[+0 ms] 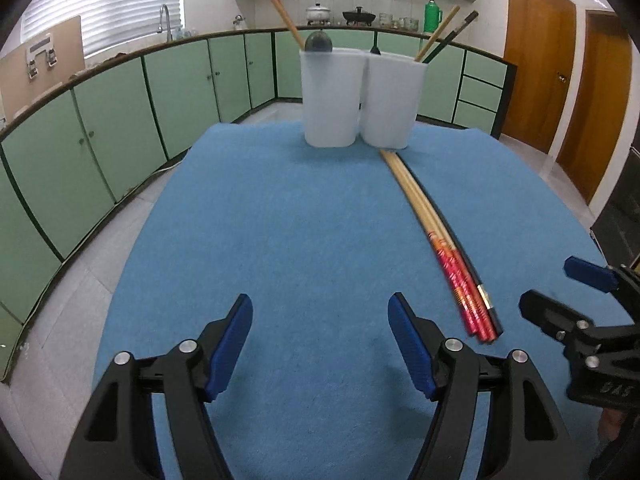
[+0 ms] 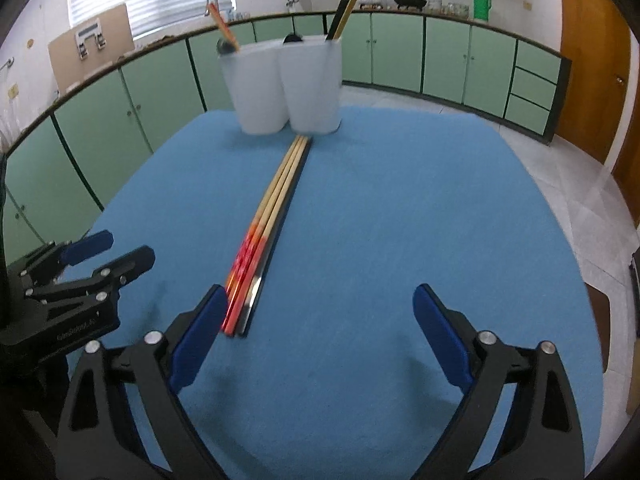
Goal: Organize utensils
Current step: 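Withdraw both tools from the holder back over the remaining chopsticks, then grasp the black chopstick with the right tool while the left tool grasps a red-patterned chopstick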
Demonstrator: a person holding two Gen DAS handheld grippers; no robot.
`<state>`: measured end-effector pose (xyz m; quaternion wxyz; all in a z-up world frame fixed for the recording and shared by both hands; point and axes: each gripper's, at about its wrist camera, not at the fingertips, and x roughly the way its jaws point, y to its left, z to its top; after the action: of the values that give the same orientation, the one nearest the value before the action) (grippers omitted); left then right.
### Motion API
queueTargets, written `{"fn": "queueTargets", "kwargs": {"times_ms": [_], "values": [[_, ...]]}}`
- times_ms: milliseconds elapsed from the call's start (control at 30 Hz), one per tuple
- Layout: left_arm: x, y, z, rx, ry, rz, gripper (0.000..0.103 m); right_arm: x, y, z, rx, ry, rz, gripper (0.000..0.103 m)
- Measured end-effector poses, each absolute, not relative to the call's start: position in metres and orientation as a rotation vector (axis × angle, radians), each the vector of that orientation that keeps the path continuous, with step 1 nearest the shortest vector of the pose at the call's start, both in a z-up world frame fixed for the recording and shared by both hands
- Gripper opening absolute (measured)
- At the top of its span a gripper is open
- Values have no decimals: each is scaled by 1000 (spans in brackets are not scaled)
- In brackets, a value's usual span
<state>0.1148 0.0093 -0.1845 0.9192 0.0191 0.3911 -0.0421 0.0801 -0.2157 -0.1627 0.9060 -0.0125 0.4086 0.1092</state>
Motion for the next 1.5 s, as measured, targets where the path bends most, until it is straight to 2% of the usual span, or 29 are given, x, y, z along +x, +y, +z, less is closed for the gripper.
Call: {"fn": "queueTargets", "kwargs": {"times_ms": [267, 533, 633, 800, 833, 967, 1033, 1100, 1500], "values": [[118, 11, -184, 45, 811, -89, 72, 81, -196, -176, -76, 908, 243, 74], [118, 12, -184, 38, 818, -90, 72, 84, -202, -178, -128, 909, 181, 73], [119, 12, -184, 35, 816, -91, 72, 82, -209, -175, -121, 901, 170, 69], [119, 12, -185, 39, 817, -91, 72, 75, -212, -177, -32, 926, 257, 51], [119, 12, -185, 39, 816, -93, 72, 75, -209, -179, -43, 924, 254, 50], [118, 10, -185, 44, 819, -95, 72, 73, -202, -176, -62, 910, 262, 26], [119, 8, -186, 42, 825, -99, 72, 74, -200, -177, -60, 912, 270, 19], [119, 6, -187, 38, 832, -107, 73, 73, -197, -178, -66, 912, 283, 6], [116, -31, -196, 57, 891, -203, 72, 77, -227, -177, -41, 911, 196, 6]]}}
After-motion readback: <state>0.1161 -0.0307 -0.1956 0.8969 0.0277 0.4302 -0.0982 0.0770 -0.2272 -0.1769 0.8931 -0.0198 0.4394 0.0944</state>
